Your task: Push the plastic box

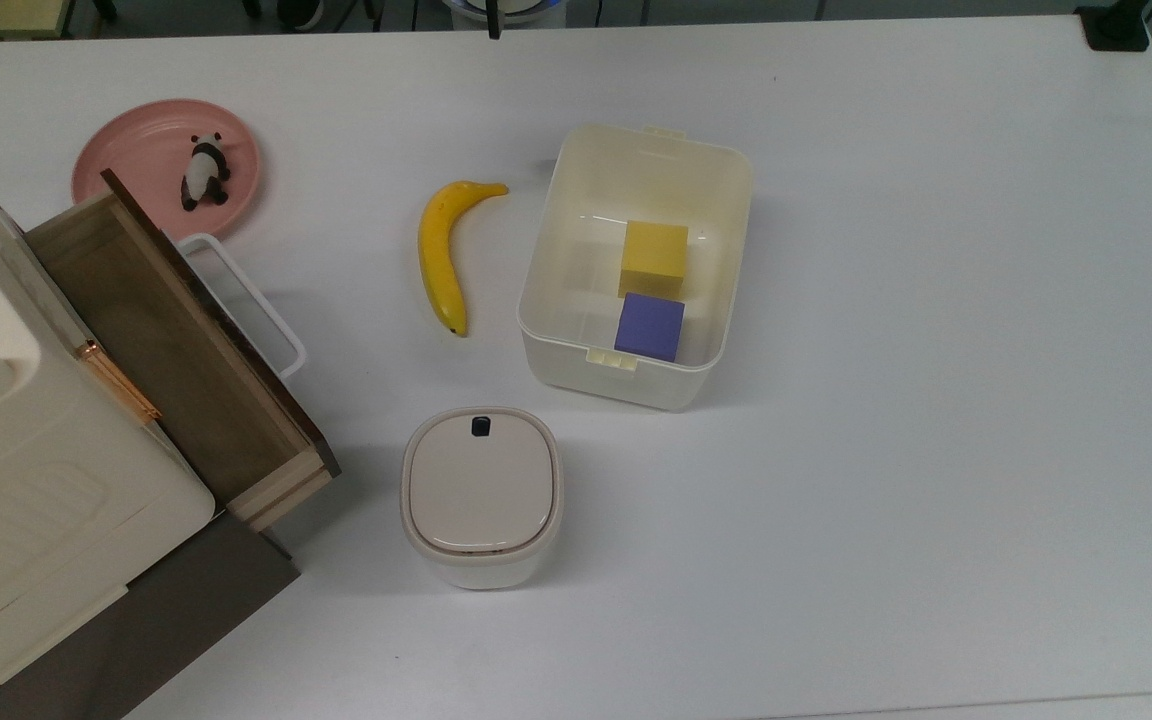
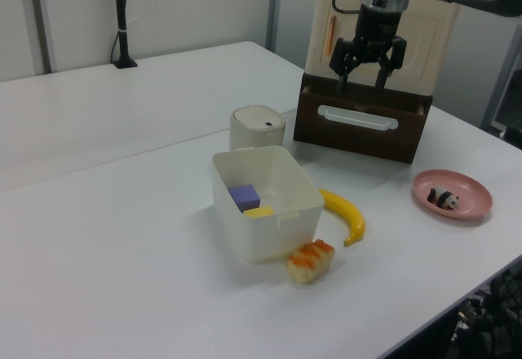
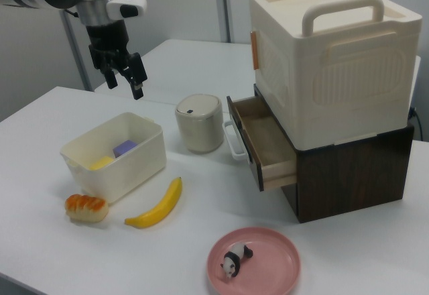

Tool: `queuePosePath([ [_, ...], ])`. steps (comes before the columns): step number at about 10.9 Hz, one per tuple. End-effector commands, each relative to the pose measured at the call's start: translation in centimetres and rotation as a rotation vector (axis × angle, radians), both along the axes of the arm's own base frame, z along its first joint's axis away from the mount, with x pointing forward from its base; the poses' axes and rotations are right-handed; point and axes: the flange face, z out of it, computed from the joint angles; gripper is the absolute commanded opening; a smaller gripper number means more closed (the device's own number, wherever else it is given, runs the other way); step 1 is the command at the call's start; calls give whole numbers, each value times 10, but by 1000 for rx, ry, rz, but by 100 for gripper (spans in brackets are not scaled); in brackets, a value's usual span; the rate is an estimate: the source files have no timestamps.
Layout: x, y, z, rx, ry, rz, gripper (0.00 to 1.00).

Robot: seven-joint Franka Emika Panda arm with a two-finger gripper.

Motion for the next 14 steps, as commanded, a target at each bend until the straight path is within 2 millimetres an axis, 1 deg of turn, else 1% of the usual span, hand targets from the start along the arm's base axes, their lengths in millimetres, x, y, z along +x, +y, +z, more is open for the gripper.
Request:
queuePosePath([
  [1,-9,-2,2,19,-20,10,100],
  [8,-10,-2,2,19,-16,8,100],
  [10,-6,-4,-2,30,-22,0,100],
  [13,-6,-5,5,30,-48,-14,100],
  [14,-5,-3,3,30,-48,-14,100],
])
